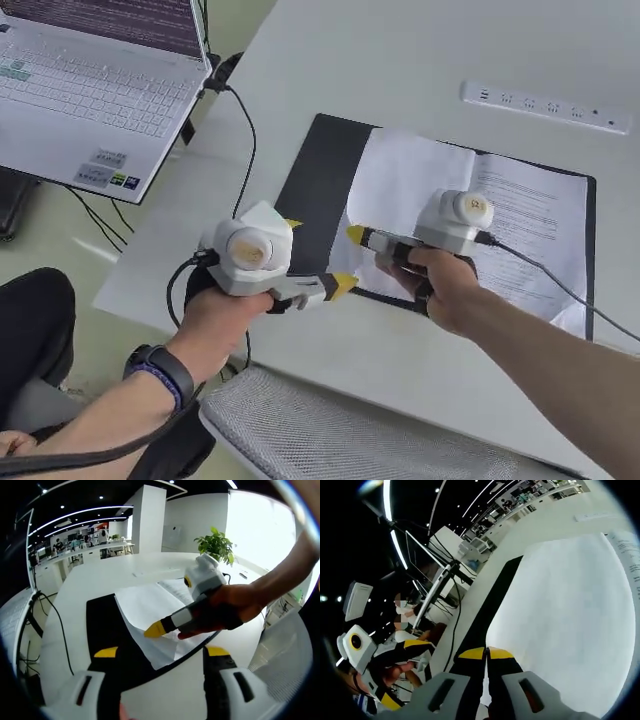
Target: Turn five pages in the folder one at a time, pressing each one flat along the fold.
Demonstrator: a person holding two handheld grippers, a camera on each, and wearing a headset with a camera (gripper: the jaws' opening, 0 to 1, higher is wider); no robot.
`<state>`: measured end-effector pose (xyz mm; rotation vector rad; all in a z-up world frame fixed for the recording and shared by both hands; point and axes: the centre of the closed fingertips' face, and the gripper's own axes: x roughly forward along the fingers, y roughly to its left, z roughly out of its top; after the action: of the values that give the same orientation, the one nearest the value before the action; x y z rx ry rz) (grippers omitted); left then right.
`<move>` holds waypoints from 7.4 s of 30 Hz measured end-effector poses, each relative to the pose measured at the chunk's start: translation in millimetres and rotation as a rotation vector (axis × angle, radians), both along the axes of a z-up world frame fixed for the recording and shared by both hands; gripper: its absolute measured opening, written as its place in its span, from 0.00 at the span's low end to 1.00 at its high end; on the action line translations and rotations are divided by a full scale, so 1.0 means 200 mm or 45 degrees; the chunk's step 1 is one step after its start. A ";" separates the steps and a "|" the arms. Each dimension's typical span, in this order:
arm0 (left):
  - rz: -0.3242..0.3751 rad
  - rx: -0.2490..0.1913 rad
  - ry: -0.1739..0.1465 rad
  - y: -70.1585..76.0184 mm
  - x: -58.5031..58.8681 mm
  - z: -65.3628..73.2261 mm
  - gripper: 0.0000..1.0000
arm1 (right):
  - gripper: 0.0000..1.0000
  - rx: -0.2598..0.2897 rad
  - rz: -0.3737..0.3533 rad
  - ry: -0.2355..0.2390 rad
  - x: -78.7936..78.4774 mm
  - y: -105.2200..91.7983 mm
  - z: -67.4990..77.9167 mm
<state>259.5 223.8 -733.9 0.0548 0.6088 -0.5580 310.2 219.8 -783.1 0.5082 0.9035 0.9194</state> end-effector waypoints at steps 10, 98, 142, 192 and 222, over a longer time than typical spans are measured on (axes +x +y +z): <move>0.007 0.004 0.017 0.01 -0.01 -0.02 0.66 | 0.00 -0.025 -0.034 0.061 0.02 -0.03 -0.10; 0.054 0.178 0.165 -0.09 0.14 -0.44 0.06 | 0.00 -0.044 0.003 -0.179 0.51 -0.72 -0.02; 0.074 0.167 0.186 -0.11 0.11 -0.37 0.03 | 0.00 0.013 -0.265 -0.147 1.21 -0.75 -0.12; 0.035 0.160 0.180 -0.11 0.11 -0.40 0.08 | 0.00 0.103 0.148 -0.139 -0.04 -0.70 -0.03; 0.036 0.166 0.176 -0.11 0.12 -0.42 0.07 | 0.00 0.071 0.151 -0.083 -0.28 -0.71 -0.05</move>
<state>283.0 202.5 -817.9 0.1309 0.7788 -0.4971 254.9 78.8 -792.2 0.4738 0.8576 1.0657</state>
